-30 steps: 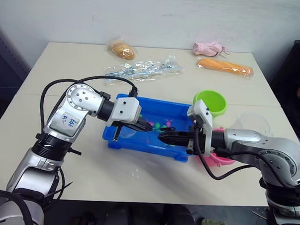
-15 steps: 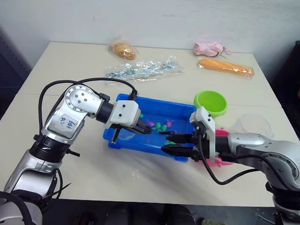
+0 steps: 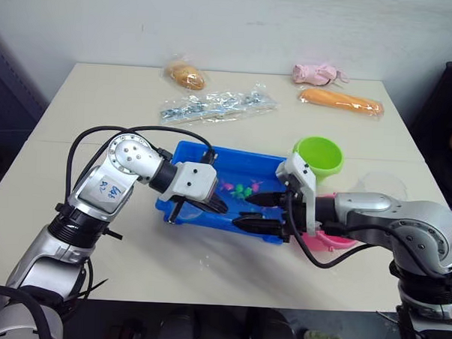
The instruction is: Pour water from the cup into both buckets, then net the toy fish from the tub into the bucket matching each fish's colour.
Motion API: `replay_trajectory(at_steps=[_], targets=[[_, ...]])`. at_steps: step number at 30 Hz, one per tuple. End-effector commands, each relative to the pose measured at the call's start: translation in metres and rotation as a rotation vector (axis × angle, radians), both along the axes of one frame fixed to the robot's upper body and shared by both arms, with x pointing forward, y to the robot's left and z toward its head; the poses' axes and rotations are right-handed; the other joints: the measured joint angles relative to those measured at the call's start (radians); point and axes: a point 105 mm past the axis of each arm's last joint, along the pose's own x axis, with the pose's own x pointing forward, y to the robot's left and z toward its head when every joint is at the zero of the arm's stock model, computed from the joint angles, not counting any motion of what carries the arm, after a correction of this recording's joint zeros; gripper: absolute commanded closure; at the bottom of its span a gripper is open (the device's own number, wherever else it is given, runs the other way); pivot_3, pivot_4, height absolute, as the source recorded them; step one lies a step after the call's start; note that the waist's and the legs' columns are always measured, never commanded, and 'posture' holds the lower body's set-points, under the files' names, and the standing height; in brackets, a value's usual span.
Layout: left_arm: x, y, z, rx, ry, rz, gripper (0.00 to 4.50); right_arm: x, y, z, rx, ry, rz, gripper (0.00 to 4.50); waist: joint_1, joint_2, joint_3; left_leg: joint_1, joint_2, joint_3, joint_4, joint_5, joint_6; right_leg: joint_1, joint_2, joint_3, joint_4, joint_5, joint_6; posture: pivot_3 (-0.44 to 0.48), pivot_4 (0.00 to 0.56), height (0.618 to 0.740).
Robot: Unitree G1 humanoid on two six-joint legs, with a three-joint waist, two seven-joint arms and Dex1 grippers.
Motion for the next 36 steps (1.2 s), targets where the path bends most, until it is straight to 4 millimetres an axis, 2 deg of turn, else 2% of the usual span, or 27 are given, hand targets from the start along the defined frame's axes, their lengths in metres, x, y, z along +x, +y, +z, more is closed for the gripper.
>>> replay_trajectory(at_steps=[1,10,13,19,20,26,31,33,36], targets=[[0.001,-0.007,0.007,-0.004,-0.027,-0.006,4.5,-0.001,-0.002,0.007,-0.003,-0.011,-0.015,0.54,0.002,0.0,0.0,0.0,0.0,0.0,0.0,0.0,0.0,0.0,0.0,0.0,0.0,0.0,0.0,0.0,0.15,0.74],[-0.003,-0.011,0.008,-0.008,-0.022,-0.002,4.5,0.0,-0.002,0.007,-0.002,0.005,-0.032,0.54,0.0,0.0,0.0,0.0,0.0,0.0,0.0,0.0,0.0,0.0,0.0,0.0,0.0,0.0,0.0,0.0,0.15,0.74],[-0.005,-0.013,0.007,-0.006,-0.02,-0.002,4.5,0.0,-0.001,0.008,0.009,0.011,-0.032,1.34,0.0,0.0,0.0,0.0,0.0,0.0,0.0,0.0,0.0,0.0,0.0,0.0,0.0,0.0,0.0,0.0,0.15,0.74],[-0.01,-0.012,0.0,0.003,-0.019,0.002,4.5,0.0,-0.001,0.008,0.014,0.017,-0.03,4.16,0.0,0.0,0.0,0.0,0.0,0.0,0.0,0.0,0.0,0.0,0.0,0.0,0.0,0.0,0.0,0.0,0.15,0.74],[-0.011,-0.011,-0.003,0.003,-0.017,0.003,4.5,0.0,-0.001,0.008,0.014,0.019,-0.03,4.46,-0.001,0.0,0.0,0.0,0.0,0.0,0.0,0.0,0.0,0.0,0.0,0.0,0.0,0.0,0.0,0.0,0.15,0.74],[-0.016,-0.008,-0.017,-0.014,0.015,0.02,4.5,-0.001,-0.001,0.006,0.011,0.029,-0.029,4.46,0.0,0.0,0.0,0.0,0.001,-0.001,0.0,0.0,0.0,0.0,0.0,0.001,0.0,0.0,0.0,0.0,0.15,0.74],[-0.019,-0.002,-0.019,-0.073,0.048,0.031,2.71,-0.003,-0.003,0.007,0.014,0.021,-0.022,4.5,-0.001,0.0,0.0,0.0,0.0,-0.001,0.0,0.0,0.0,0.0,0.0,0.001,0.0,0.0,0.0,0.0,0.15,0.74],[-0.018,0.003,-0.011,-0.144,0.067,0.052,1.75,-0.003,-0.004,0.009,0.023,0.014,-0.018,4.5,-0.001,0.0,0.0,0.0,0.001,-0.001,0.0,0.0,0.0,0.0,0.0,0.001,0.0,0.0,0.0,0.0,0.15,0.74],[-0.005,0.031,0.025,-0.279,0.092,0.109,0.38,-0.005,-0.008,0.015,0.048,-0.01,-0.014,4.5,0.0,0.0,0.0,0.0,0.002,-0.001,0.001,0.0,0.0,0.0,0.0,0.001,0.0,0.0,0.0,0.0,0.15,0.74]])
